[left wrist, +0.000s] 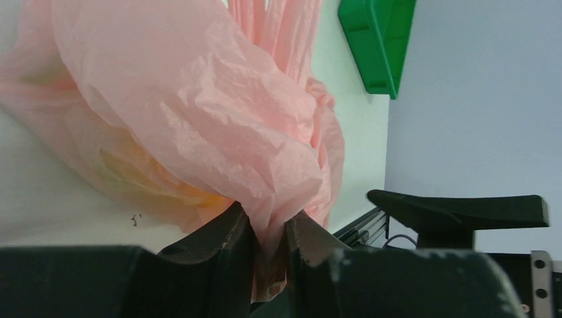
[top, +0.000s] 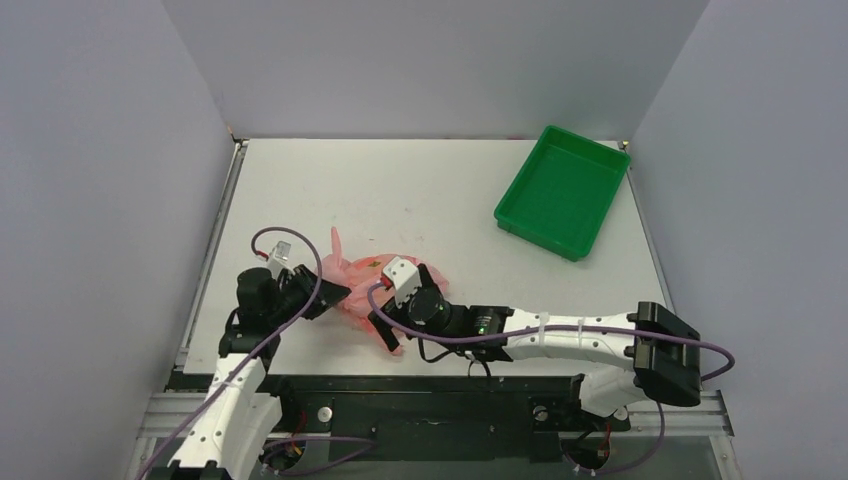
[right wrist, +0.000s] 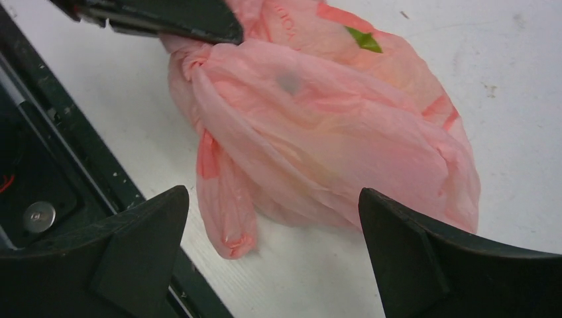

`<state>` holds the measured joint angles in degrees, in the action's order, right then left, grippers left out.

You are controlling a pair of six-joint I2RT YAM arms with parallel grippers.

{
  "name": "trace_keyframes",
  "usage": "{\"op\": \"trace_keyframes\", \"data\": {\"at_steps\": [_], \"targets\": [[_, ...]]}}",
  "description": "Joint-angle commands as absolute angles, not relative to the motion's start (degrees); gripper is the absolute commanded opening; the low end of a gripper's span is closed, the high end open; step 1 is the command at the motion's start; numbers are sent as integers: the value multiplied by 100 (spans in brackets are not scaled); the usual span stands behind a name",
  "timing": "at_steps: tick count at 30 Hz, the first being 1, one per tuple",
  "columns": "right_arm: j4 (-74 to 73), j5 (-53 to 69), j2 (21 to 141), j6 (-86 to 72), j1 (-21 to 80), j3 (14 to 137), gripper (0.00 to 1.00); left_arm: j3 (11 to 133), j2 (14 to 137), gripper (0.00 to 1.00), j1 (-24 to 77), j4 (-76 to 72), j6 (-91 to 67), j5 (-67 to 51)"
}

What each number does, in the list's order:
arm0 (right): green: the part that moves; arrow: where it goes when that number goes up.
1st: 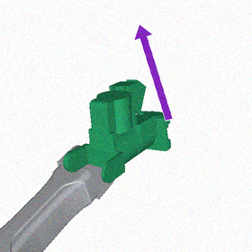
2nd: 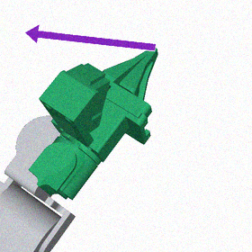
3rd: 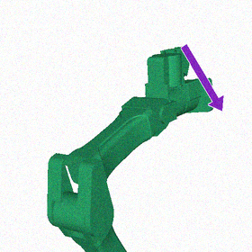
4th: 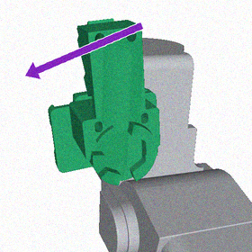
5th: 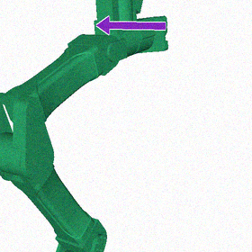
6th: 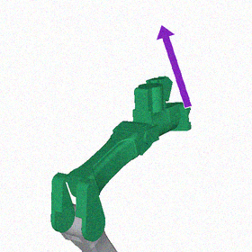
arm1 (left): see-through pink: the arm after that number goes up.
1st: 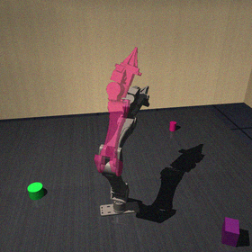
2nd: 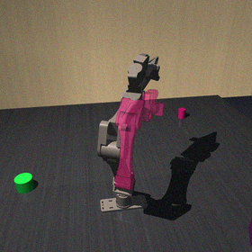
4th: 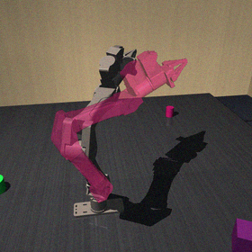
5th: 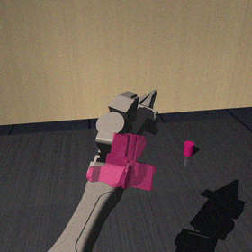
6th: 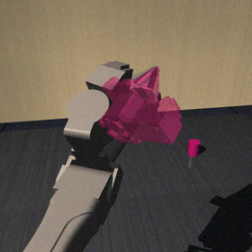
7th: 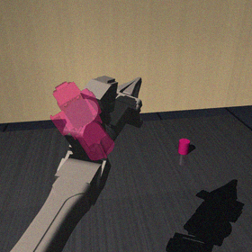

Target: Take the fake fruits out of the plastic bag

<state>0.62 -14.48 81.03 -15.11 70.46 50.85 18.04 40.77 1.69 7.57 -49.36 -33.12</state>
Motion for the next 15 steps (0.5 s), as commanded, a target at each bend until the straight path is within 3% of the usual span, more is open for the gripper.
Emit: {"op": "trace_keyframes", "data": {"at_steps": [1, 8, 15], "targets": [[608, -1531, 8223, -1390, 7390, 5170, 95, 2036, 3467, 24, 186, 1136, -5174, -3589], [924, -1774, 8333, -1712, 7495, 5158, 95, 2942, 3507, 53, 182, 2518, -4529, -3437], [913, -1959, 8458, -2152, 7461, 5412, 95, 4023, 4037, 56, 189, 3827, -3669, -2514]]}}
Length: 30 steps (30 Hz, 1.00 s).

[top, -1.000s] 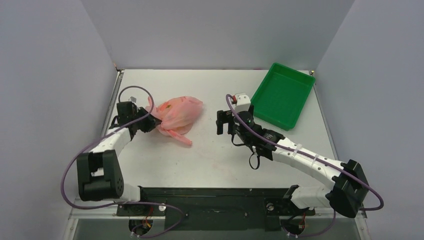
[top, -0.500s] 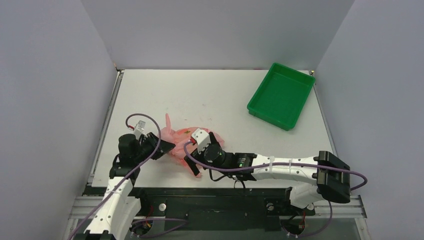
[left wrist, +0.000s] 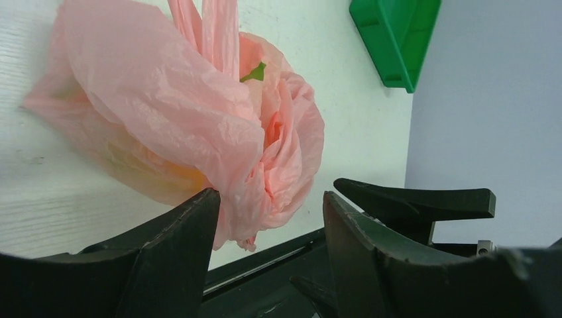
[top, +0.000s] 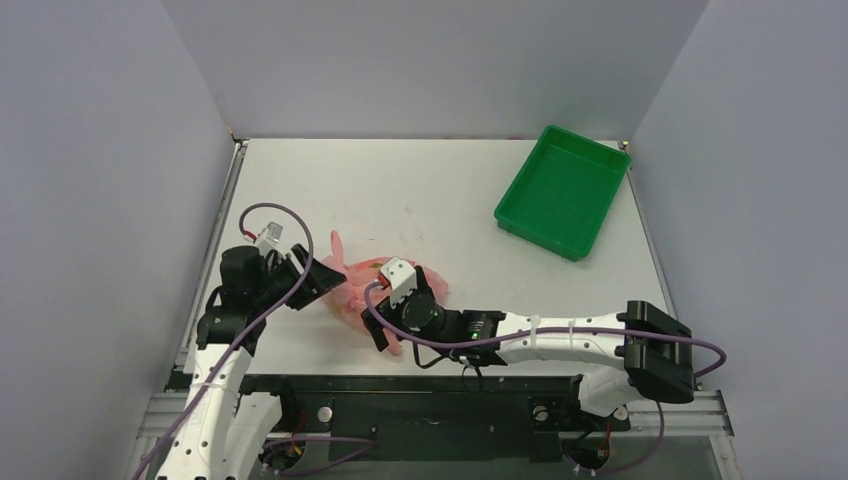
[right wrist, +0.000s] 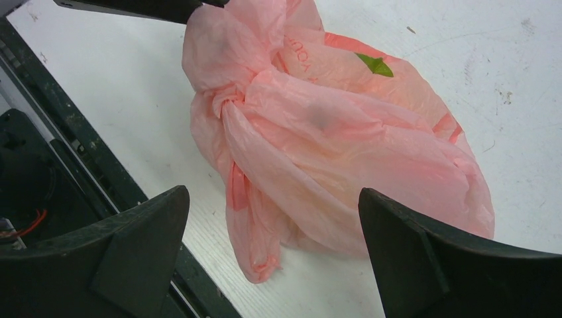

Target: Take the fake fruits out of the plastic bag

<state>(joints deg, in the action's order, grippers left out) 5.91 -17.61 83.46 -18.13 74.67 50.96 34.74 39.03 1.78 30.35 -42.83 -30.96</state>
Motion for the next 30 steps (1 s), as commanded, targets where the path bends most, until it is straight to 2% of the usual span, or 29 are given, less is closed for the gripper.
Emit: {"op": "trace_keyframes", "data": {"at_steps": [1, 4, 8, 9, 11, 14, 19, 23, 26, 29, 30], "targets": [[923, -1997, 8478, -2183, 7457, 5457, 95, 4093, 4053, 56, 186, 3856, -3650, -2417], [930, -1983, 8550, -2378, 7387, 5529, 92, 4117, 4195, 50, 185, 3900, -3604, -2302], [940, -1863, 8749, -2162, 7349, 5715, 76, 4065, 4378, 42, 192, 3817, -3652, -2446], [901, -1861, 8832, -2107, 7319, 5819, 69, 4086, 4390, 41, 193, 3861, -3645, -2462], [839, -1763, 8910, -2023, 7223, 5909, 64, 4093, 4376, 42, 193, 3911, -3609, -2431], [613, -1677, 9033, -1872, 7112, 6054, 64, 4088, 4351, 49, 210, 3847, -3684, -2528], [568, -1541, 9242, -1638, 7049, 6114, 72, 4152, 4408, 56, 390, 3702, -3716, -2457], [735, -1061, 9411, -1724, 7037, 6154, 73, 4528, 4566, 62, 530, 3711, -3436, -2171], [911, -1200, 9523, -1823, 7004, 6019, 70, 4933, 4722, 62, 541, 3937, -3247, -1885], [975, -1359, 9806, -1855, 6768, 6161, 52, 5166, 4744, 63, 536, 3998, -3115, -1628], [1023, -1311, 9911, -1883, 6574, 6249, 42, 5245, 4758, 63, 525, 4007, -3087, -1535]]}}
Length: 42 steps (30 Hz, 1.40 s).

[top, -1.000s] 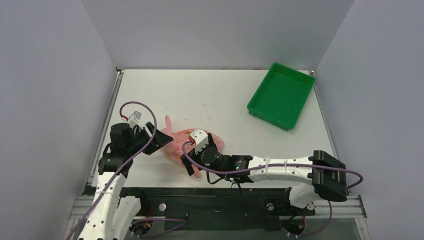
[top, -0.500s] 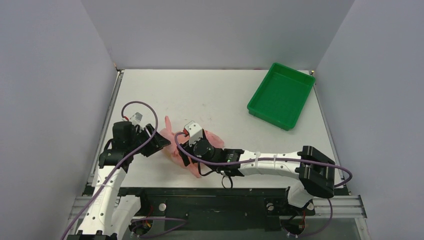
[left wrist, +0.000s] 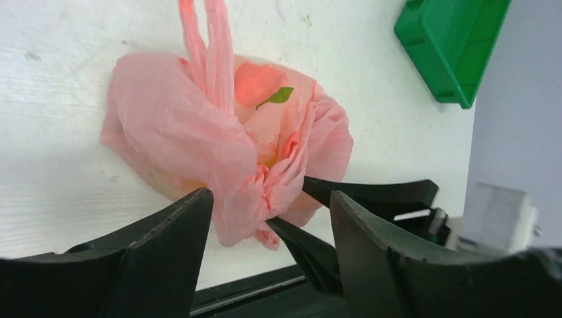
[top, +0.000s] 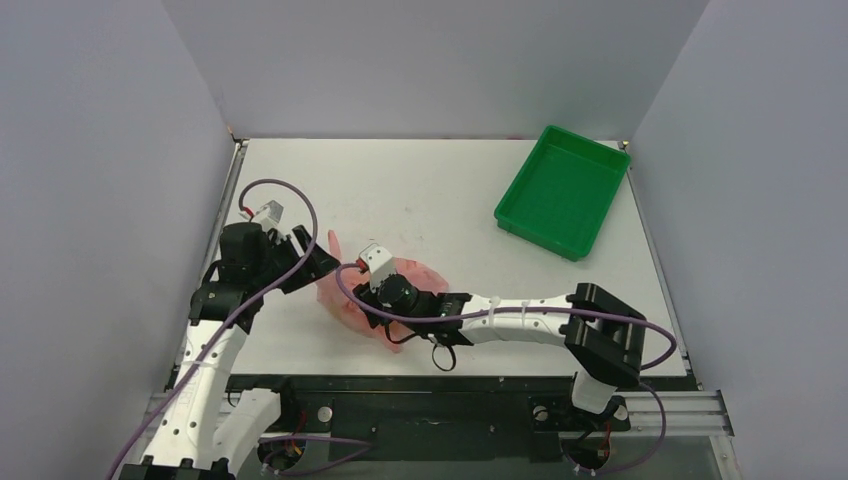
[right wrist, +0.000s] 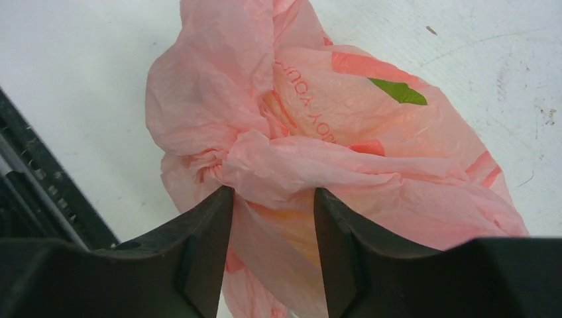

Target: Take the fake fruits out of the plastic bag

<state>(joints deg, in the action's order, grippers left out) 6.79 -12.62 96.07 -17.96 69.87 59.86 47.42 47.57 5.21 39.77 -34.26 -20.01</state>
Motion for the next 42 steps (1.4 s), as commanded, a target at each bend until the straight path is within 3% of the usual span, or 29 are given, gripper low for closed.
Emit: {"op": "trace_keyframes", "data": {"at_steps": [1, 4, 8, 15, 21, 24, 25, 31, 38, 42], "targets": [[1179, -1244, 9970, -1900, 6464, 6297, 37, 5268, 4806, 64, 522, 4001, -3048, -1333], [1543, -486, 10381, -2044, 5788, 6749, 12, 5373, 5140, 65, 453, 3839, -2954, -1044], [1785, 716, 10988, -2145, 5189, 7590, 0, 5462, 5899, 65, 154, 3145, -2995, -1530], [1615, 1958, 11823, -2060, 4993, 8719, 0, 6258, 7431, 65, 135, 2522, -2653, -2042], [1494, 2133, 12550, -2077, 4917, 9726, 0, 7206, 8526, 63, -72, 2577, -2212, -1692], [1212, 2191, 12753, -2162, 4821, 10141, 0, 7470, 8972, 45, -466, 2816, -2270, -1881], [1136, 2159, 12735, -2171, 4782, 10146, 0, 7439, 9008, 44, -501, 2741, -2257, -1934], [719, 1929, 12560, -2148, 4718, 10123, 0, 6813, 8754, 52, -530, 2061, -2276, -2471], [604, 1940, 12521, -2186, 4809, 10091, 0, 6750, 8705, 54, -542, 1855, -2207, -2383], [621, 1882, 12490, -2178, 4860, 10091, 0, 6838, 9073, 53, -544, 1794, -2149, -2930]]}}
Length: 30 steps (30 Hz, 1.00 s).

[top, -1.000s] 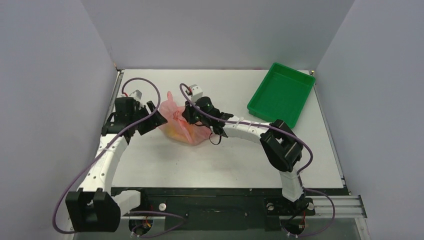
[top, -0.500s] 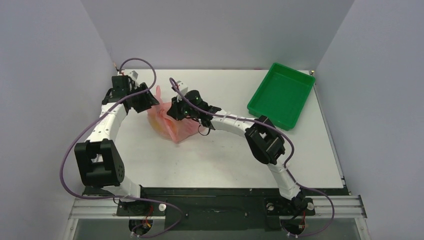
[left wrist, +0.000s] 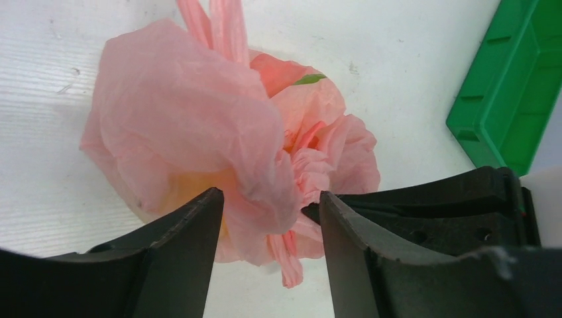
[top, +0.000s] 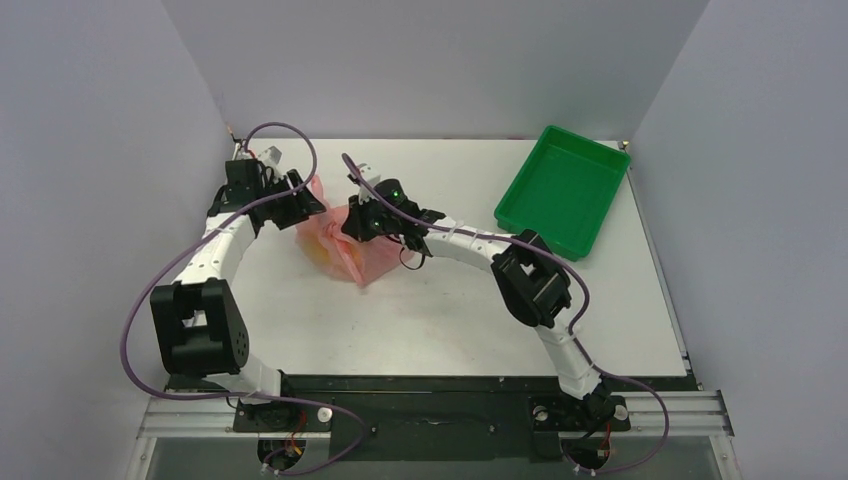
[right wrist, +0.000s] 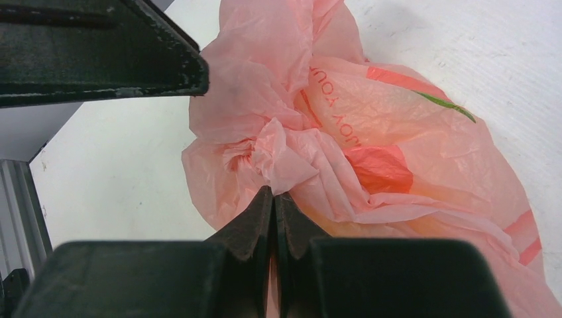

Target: Take the fake fruits out of the plastic bag

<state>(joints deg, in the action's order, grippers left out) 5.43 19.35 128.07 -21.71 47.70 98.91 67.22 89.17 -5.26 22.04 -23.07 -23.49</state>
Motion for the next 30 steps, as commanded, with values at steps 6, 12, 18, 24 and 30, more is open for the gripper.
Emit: {"op": "trace_keyframes", "data": {"at_steps": [6, 12, 18, 24, 30], "targets": [[570, 1859, 12500, -2155, 4868, 10264, 0, 6910, 9167, 31, -540, 2036, -1964, -2580], [69, 1543, 12248, -2006, 4860, 10202, 0, 6774, 9223, 0, -312, 2160, -1607, -1787], [-356, 727, 12121, -2076, 4837, 10034, 8, 6964, 9529, 0, -454, 1849, -2227, -2668], [-277, 92, 11877, -2620, 4848, 9851, 40, 6918, 10126, 0, -691, 1489, -3005, -3860], [-388, -92, 11751, -2347, 4936, 9760, 58, 6737, 10246, 0, -819, 900, -3499, -4491]]}}
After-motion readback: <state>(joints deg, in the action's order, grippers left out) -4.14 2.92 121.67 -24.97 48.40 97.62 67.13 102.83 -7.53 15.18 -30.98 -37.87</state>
